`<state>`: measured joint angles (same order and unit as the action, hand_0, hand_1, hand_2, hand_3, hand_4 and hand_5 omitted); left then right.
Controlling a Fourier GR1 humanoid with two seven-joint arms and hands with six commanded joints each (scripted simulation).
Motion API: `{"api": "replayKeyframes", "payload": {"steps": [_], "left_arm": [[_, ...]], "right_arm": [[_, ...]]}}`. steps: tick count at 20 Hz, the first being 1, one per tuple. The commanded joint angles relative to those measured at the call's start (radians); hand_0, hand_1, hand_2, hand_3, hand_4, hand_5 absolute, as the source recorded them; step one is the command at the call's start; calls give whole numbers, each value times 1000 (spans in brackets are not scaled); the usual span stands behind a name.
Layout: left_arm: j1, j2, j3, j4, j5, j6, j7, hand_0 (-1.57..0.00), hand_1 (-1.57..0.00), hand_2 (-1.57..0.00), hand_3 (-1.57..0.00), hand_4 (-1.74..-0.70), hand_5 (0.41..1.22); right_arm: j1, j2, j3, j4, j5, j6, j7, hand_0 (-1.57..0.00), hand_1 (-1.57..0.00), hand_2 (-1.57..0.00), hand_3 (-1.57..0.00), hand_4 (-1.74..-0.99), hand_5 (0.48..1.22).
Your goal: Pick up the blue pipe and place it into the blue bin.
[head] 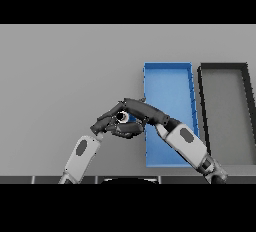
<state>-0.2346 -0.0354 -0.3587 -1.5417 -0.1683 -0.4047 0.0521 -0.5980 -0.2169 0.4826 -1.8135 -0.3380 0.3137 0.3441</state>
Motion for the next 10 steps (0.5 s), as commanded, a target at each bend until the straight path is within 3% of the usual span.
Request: {"api": "replayKeyframes", "payload": {"steps": [1,5,7,10], "left_arm": [[-2,0,3,-2,-2,6,8,-40,-37,-35,-32,-938,495],[-8,1,7,15,-3,2,33,-16,-14,-14,-12,-913,470],[8,9,0,6,-8,-1,15,-10,-9,-9,-8,-908,456],[-1,2,1,12,-5,-4,32,-5,-4,-4,-3,-906,441]], "right_arm": [[-7,9,-15,-4,-40,-10,7,-1571,-1571,-1571,-1570,-1741,1220],[-88,16,-81,-11,-203,-72,104,-1571,-1571,-1571,-1571,-1741,1221],[-152,-10,-127,-19,-289,-96,141,-1571,-1571,-1571,-1571,-1741,1221],[-293,-46,-205,29,-406,-95,153,-1571,-1571,-1571,-1571,-1741,1221]]}}
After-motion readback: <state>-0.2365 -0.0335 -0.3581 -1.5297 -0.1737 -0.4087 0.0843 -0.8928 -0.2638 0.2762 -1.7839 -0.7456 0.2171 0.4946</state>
